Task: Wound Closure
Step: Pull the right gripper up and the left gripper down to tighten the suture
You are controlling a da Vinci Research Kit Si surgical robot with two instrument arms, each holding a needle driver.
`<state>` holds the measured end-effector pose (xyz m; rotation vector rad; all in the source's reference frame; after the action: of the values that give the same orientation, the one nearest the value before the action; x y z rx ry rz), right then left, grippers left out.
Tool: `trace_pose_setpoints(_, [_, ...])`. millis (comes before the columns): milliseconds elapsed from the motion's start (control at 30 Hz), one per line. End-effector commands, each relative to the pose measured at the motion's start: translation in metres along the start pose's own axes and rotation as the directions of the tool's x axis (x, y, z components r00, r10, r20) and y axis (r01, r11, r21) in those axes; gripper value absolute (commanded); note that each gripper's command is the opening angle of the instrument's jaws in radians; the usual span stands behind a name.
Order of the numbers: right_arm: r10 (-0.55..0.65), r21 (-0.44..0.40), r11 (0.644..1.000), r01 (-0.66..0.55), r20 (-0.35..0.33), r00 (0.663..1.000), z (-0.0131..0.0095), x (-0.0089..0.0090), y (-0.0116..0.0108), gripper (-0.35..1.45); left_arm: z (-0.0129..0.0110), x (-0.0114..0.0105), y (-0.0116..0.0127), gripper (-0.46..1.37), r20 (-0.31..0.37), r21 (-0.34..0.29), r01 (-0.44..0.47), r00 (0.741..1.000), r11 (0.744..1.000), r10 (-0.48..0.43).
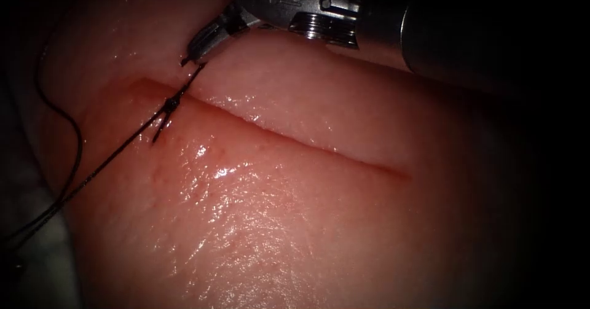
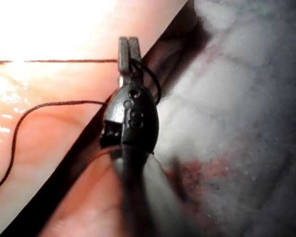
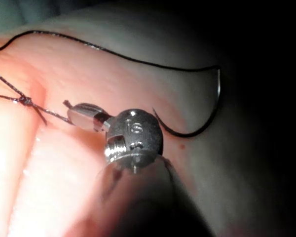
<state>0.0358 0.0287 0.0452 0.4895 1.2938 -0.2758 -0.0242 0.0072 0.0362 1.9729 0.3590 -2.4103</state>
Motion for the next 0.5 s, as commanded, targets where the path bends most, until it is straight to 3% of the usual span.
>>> trace_pose_setpoints(33, [-0.003,-0.016,1.000,0.003,0.001,1.000,0.0000,0.0000,-0.0001,-0.35,0.0000,0.0000,0.0003,-0.35,0.001,-0.002,-0.003,1.000,1.000,0.003])
trace_pose_setpoints(267, [-0.013,-0.080,0.997,0.015,0.028,1.000,-0.0007,-0.0010,0.0000,-0.35,0.0010,0.0014,0.0045,-0.35,0.003,-0.004,-0.005,1.000,1.000,0.005])
trace_pose_setpoints(500, [-0.029,-0.180,0.983,0.042,0.073,0.997,-0.0021,-0.0022,0.0003,-0.35,0.0027,0.0036,0.0064,-0.35,-0.013,-0.015,-0.006,1.000,1.000,0.005])
